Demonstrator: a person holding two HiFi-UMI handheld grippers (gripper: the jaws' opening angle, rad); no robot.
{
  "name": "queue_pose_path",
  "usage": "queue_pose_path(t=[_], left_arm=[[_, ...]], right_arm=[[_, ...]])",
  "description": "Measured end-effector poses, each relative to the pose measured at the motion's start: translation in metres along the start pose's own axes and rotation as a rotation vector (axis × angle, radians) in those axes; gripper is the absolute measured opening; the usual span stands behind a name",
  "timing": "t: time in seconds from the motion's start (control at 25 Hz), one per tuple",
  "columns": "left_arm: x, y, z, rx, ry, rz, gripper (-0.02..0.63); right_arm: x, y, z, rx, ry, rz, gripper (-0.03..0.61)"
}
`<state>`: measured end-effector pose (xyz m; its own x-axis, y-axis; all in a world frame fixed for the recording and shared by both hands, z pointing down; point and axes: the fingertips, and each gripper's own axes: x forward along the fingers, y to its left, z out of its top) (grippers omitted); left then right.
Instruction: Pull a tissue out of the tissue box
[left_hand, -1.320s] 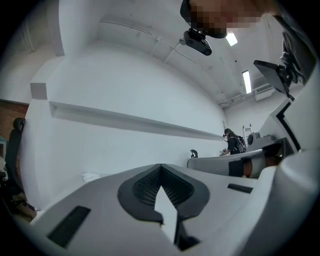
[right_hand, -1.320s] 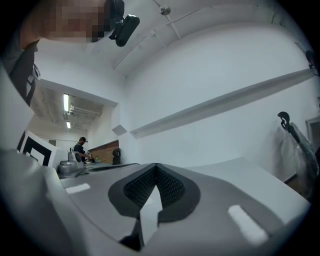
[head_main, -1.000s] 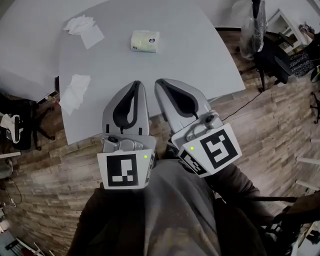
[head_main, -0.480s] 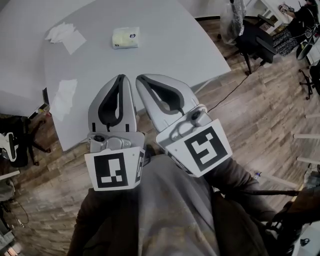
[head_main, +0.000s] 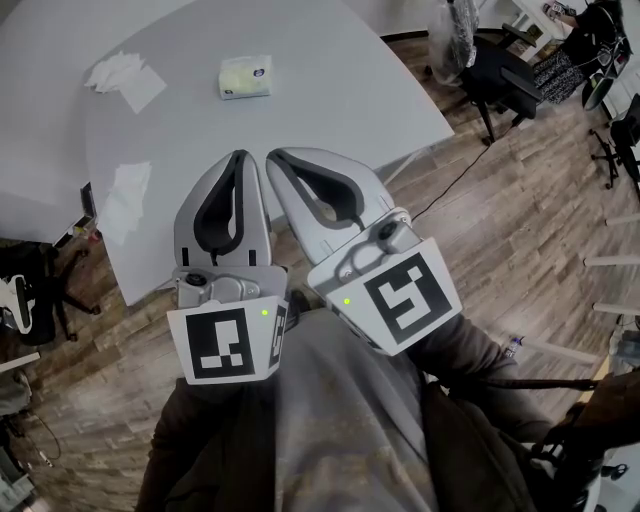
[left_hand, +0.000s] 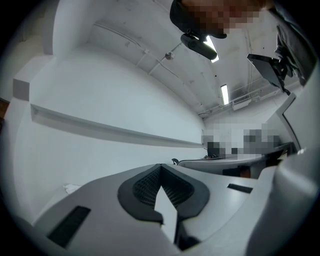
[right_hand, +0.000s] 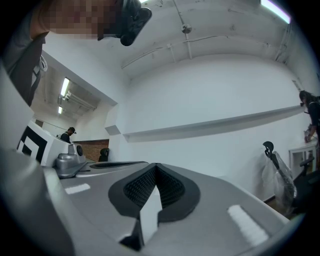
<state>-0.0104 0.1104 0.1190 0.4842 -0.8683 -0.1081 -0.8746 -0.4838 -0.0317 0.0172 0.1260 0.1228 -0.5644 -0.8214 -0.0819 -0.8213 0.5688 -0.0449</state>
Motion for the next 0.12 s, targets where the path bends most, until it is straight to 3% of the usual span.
queue_pose_path(t=[0.12], left_arm=[[0.0009, 0.0031, -0.0003, -0.001, 0.005, -0.005, -0.002]], right_arm=[[0.0039, 0.0006, 0.0013, 0.000, 0.000, 0.000, 0.000]])
